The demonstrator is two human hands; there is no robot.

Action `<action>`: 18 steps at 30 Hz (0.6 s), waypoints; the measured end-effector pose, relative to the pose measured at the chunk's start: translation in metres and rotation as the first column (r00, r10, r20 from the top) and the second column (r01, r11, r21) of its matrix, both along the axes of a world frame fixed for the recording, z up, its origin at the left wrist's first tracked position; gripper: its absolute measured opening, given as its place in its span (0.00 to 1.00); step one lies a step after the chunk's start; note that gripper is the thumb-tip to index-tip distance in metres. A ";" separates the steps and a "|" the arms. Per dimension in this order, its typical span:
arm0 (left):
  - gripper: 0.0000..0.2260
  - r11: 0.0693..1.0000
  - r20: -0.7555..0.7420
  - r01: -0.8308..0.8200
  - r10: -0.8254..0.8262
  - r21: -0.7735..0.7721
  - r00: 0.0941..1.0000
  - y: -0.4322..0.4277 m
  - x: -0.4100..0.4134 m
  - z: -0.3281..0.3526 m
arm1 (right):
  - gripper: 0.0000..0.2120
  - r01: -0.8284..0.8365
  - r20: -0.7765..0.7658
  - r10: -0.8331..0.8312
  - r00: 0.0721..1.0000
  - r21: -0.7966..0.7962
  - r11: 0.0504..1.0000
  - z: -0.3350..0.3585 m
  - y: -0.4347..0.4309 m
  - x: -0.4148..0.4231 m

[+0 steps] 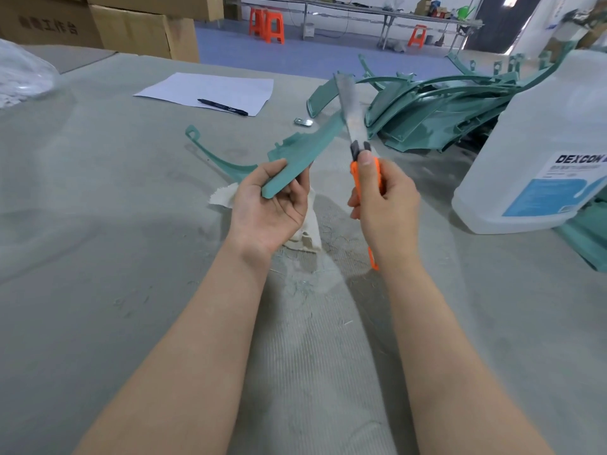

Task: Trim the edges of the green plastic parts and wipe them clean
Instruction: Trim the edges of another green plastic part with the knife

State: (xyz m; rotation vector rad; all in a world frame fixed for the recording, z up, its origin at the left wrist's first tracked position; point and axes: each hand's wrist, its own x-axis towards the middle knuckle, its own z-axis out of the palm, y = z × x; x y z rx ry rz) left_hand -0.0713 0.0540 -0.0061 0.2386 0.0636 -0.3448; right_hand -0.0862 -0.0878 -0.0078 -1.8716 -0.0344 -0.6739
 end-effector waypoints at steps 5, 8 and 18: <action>0.14 0.999 0.006 0.047 -0.047 -0.010 0.999 -0.001 -0.001 -0.001 | 0.15 0.049 0.020 -0.049 0.999 -0.008 0.999 0.001 -0.002 0.000; 0.13 0.998 0.013 0.065 -0.065 -0.021 0.998 -0.001 -0.002 -0.001 | 0.16 0.047 0.027 -0.047 0.999 0.006 0.999 0.001 -0.002 0.000; 0.16 0.998 0.000 0.056 -0.056 -0.037 0.998 -0.003 -0.004 0.000 | 0.18 -0.010 -0.001 0.010 1.000 0.067 0.998 -0.001 -0.003 0.000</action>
